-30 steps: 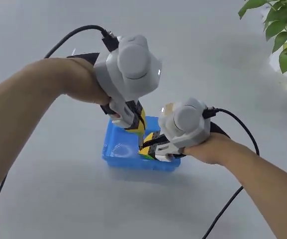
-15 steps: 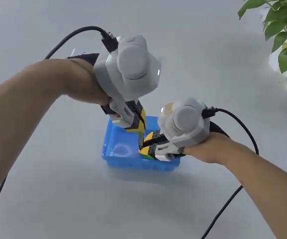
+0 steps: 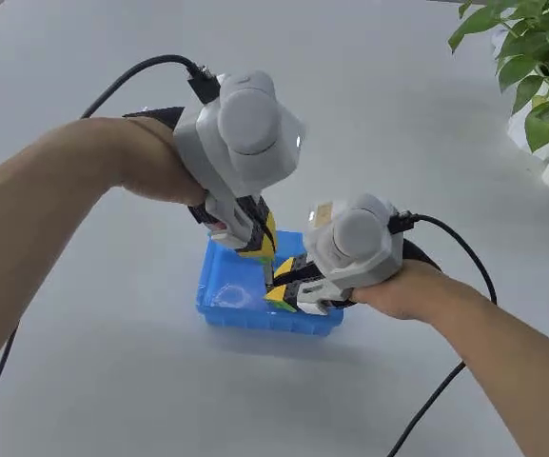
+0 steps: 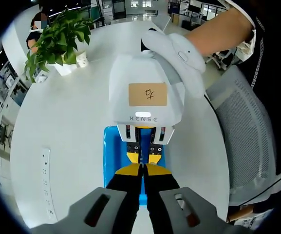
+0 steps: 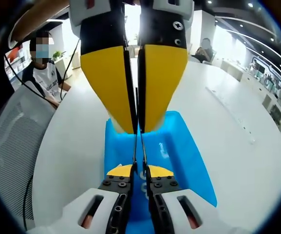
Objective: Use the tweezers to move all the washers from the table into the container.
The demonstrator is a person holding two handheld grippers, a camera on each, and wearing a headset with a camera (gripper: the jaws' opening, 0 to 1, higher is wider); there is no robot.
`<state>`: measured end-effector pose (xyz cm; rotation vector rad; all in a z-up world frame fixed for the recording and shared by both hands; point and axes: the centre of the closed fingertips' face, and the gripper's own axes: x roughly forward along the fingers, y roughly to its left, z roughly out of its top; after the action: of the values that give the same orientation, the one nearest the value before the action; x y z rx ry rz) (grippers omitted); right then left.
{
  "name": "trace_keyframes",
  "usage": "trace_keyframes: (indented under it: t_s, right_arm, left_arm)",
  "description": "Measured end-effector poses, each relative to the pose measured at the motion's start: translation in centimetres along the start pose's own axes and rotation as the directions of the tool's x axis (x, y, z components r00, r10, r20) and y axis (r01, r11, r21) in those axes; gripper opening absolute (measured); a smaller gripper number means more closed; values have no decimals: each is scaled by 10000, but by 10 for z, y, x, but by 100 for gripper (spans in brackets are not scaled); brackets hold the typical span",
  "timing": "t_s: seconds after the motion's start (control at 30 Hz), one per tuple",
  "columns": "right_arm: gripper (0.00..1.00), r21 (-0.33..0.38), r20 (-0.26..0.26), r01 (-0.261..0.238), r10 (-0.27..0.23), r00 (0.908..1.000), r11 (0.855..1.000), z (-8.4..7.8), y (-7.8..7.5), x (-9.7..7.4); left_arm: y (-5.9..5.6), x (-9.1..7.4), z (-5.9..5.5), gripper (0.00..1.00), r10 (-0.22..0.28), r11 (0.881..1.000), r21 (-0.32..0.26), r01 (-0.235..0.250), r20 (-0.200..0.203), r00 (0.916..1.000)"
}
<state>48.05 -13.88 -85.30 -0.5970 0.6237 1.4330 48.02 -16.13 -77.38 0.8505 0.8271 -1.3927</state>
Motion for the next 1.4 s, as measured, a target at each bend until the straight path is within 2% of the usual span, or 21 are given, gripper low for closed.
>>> trace_keyframes:
  t_s: [0.37, 0.73, 1.07, 1.4]
  right_arm:
    - [12, -118, 469, 276, -270, 9985, 9995, 20, 7, -16]
    - [11, -231, 782, 548, -529, 9955, 9982, 29, 19, -33]
    - [8, -157, 788, 480, -466, 9958, 9987, 29, 41, -44]
    - [7, -566, 375, 356, -335, 9987, 9978, 20, 65, -48]
  left_arm:
    - [-8, -17, 7, 5, 181, 9998, 66, -181, -54, 9998]
    - [-20, -31, 18, 5, 287, 9994, 201, -286, -34, 9996]
    - [-41, -38, 20, 5, 407, 9987, 285, -411, 127, 9991]
    - [-65, -34, 19, 5, 370, 9990, 249, -383, 517, 9980]
